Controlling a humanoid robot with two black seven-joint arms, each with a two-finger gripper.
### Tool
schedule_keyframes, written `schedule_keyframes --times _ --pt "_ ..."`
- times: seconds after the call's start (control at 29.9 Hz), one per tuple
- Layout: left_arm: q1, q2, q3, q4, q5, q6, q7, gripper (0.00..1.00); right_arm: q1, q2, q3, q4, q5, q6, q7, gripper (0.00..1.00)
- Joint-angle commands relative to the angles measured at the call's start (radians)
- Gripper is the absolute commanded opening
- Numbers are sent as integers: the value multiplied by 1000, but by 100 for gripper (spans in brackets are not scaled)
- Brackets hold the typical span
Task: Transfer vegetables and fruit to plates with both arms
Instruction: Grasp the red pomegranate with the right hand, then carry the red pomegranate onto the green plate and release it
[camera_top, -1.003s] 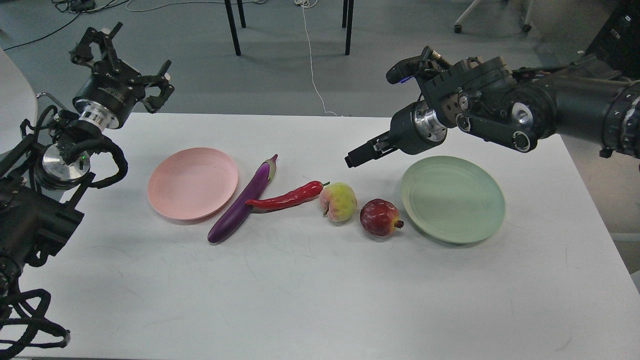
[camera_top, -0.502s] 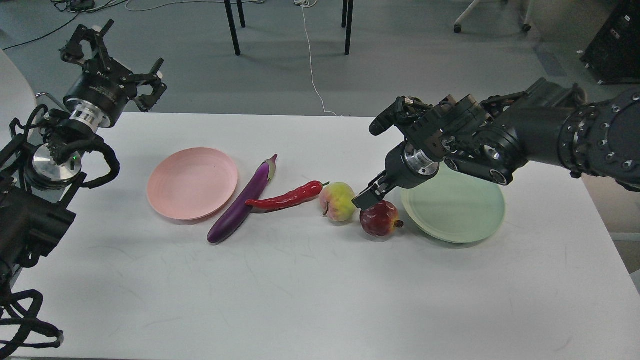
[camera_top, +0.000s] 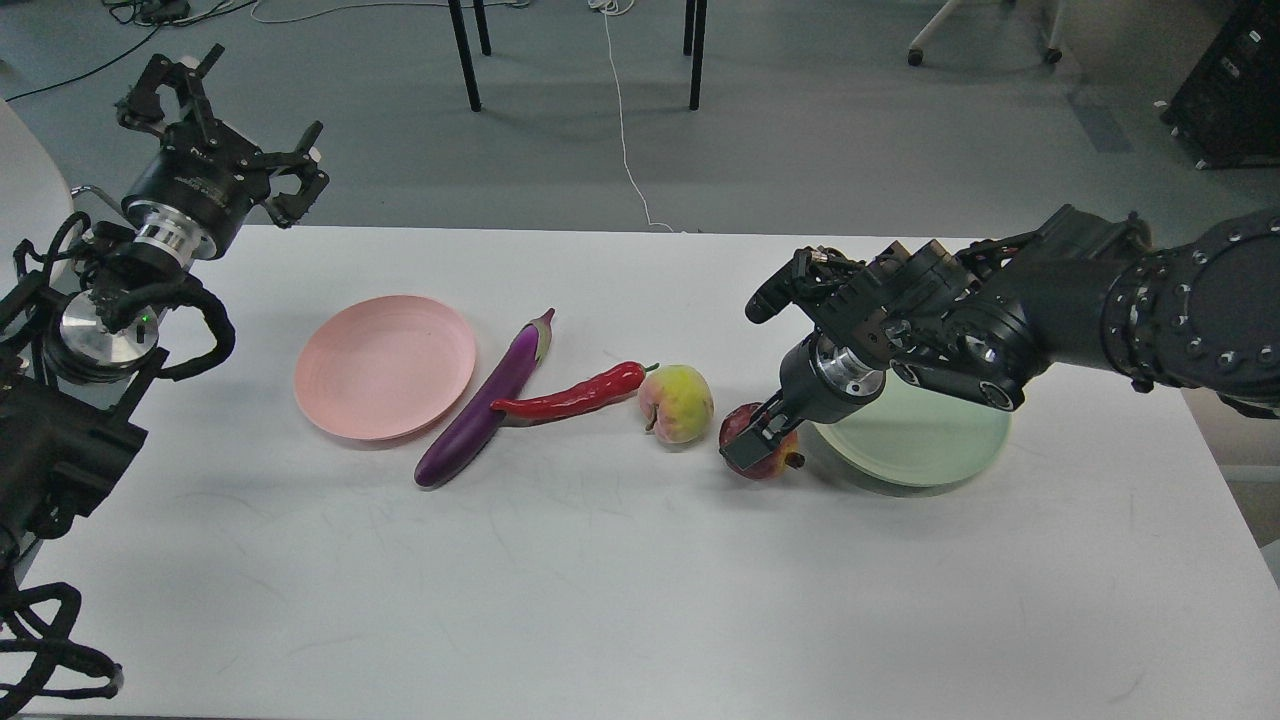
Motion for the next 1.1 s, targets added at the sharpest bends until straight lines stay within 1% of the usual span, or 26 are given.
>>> schedule_keyframes --times 0.0,0.07,0.13,0.3,0.47,0.57,0.77,0.9,1.07 --pt "0 2 0 0 0 0 0 99 16 2 -8 0 -6 2 1 55" --pt "-1 0 0 0 0 0 0 99 33 -2 -5 2 0 0 1 52" --pt "-1 0 0 0 0 0 0 99 66 -13 9 25 10 -3 3 51" --pt "-3 0 0 -9 0 0 2 99 163 -166 76 135 10 3 1 52" --pt "0 -1 1 -44 0 7 2 99 139 -303 47 126 -7 5 0 55" --pt "0 -7 1 -47 2 7 3 99 82 -350 41 100 -9 3 0 55" --pt "-3 -4 54 -51 3 6 -2 99 5 -381 41 40 -9 -3 0 59" --pt "-3 -4 55 -51 3 6 -2 99 -58 -376 43 -30 -9 -4 0 66" --pt "-3 -1 55 -51 3 3 -2 99 -70 -376 44 -38 -9 -4 -2 77"
